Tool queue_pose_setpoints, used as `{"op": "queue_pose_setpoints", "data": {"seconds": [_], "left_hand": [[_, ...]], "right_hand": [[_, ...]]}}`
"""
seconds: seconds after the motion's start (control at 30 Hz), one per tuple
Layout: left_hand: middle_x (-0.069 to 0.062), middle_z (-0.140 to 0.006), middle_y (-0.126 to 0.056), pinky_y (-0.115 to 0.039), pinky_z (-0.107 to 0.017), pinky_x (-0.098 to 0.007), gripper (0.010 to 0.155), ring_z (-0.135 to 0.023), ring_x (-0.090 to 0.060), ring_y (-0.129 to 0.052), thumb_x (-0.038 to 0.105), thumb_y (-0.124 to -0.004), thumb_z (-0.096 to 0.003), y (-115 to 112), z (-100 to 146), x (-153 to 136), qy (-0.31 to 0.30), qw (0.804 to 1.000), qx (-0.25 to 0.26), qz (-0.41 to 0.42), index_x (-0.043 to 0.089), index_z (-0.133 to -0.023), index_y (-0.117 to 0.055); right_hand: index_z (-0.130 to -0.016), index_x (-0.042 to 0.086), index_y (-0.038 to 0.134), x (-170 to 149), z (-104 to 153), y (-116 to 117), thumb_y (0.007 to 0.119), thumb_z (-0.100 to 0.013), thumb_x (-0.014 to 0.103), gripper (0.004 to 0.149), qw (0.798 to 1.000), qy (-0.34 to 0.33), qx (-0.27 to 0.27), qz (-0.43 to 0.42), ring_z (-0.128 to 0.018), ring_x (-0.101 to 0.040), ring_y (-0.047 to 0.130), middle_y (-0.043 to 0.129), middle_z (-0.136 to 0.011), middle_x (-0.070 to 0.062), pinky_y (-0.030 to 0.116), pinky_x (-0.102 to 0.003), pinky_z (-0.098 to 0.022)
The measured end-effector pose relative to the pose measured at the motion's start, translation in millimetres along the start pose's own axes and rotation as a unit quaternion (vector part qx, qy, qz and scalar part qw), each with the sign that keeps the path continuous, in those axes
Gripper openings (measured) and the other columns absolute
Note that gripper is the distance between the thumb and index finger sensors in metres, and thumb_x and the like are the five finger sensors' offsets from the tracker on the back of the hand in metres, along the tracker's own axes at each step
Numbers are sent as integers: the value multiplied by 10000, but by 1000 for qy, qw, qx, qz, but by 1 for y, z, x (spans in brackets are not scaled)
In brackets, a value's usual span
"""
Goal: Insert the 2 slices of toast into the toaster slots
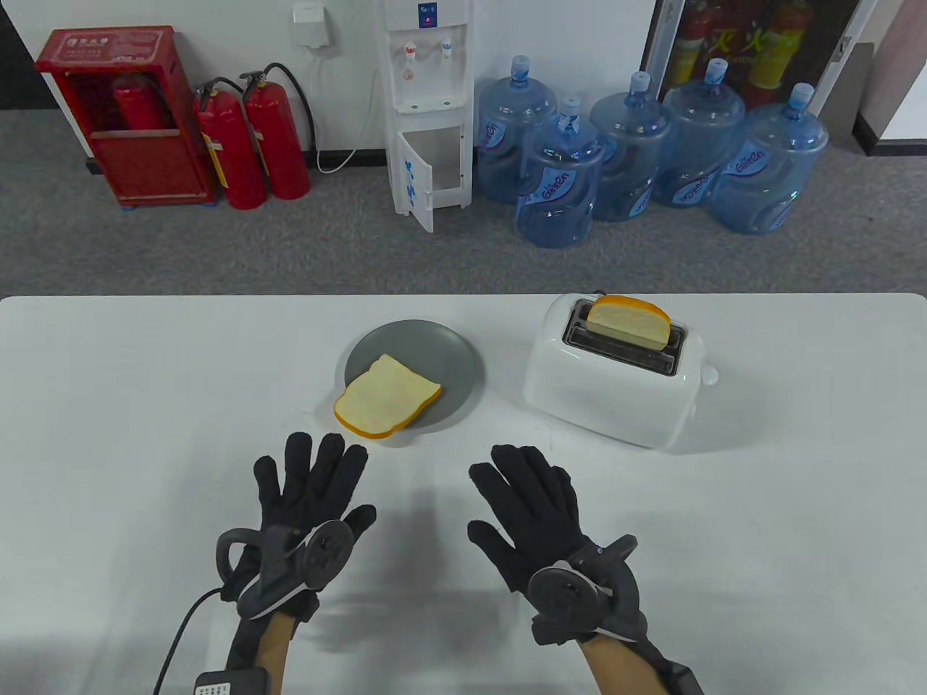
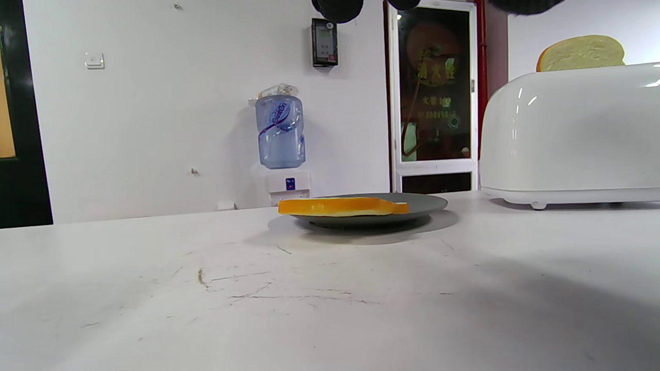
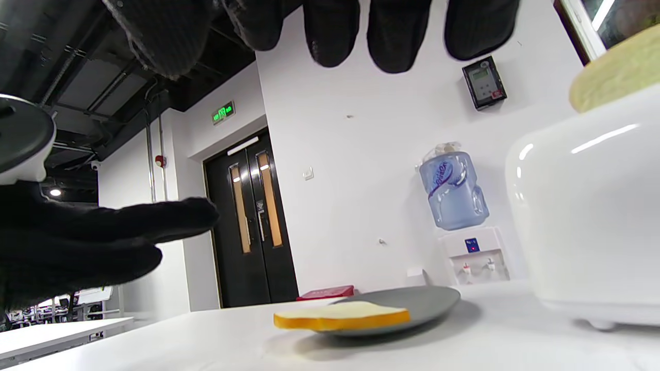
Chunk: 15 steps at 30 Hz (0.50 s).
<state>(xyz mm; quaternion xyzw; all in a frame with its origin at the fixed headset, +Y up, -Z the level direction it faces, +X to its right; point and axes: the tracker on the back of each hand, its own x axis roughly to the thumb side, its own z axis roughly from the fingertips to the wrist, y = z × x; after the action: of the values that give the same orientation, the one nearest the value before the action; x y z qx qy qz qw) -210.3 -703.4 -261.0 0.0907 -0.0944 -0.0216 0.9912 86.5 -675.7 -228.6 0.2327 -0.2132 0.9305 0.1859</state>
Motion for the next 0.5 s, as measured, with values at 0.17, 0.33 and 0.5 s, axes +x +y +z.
{"op": "queue_pose_setpoints", "data": {"seconds": [0.17, 0.33, 0.5], "left_hand": [[61, -1277, -310, -235, -808, -610, 716, -1186, -338, -177, 640, -549, -545, -2, 0, -1, 3, 1000, -8, 0, 421, -1180, -303], [62, -1276, -312, -237, -808, -610, 714, -1185, -337, -178, 637, -549, -547, -2, 0, -4, 9, 1000, -10, -5, 422, -1180, -301], [62, -1275, -314, -238, -808, -609, 713, -1186, -337, -181, 634, -554, -547, -4, 0, -9, 21, 1000, -13, -2, 420, -1179, -303]], "right_hand": [[-1249, 294, 356, -13, 1, 7, 605, -691, 550, 662, 999, 30, 18, -3, -1165, -455, 477, 376, -1312, -130, 492, -691, -789], [-1253, 276, 372, -23, 5, 25, 595, -691, 555, 666, 996, 48, 70, 20, -1168, -465, 462, 367, -1316, -129, 485, -695, -788], [-1254, 282, 362, -28, 9, 34, 592, -688, 562, 672, 992, 49, 103, 52, -1170, -467, 454, 357, -1319, -126, 481, -695, -790]]}}
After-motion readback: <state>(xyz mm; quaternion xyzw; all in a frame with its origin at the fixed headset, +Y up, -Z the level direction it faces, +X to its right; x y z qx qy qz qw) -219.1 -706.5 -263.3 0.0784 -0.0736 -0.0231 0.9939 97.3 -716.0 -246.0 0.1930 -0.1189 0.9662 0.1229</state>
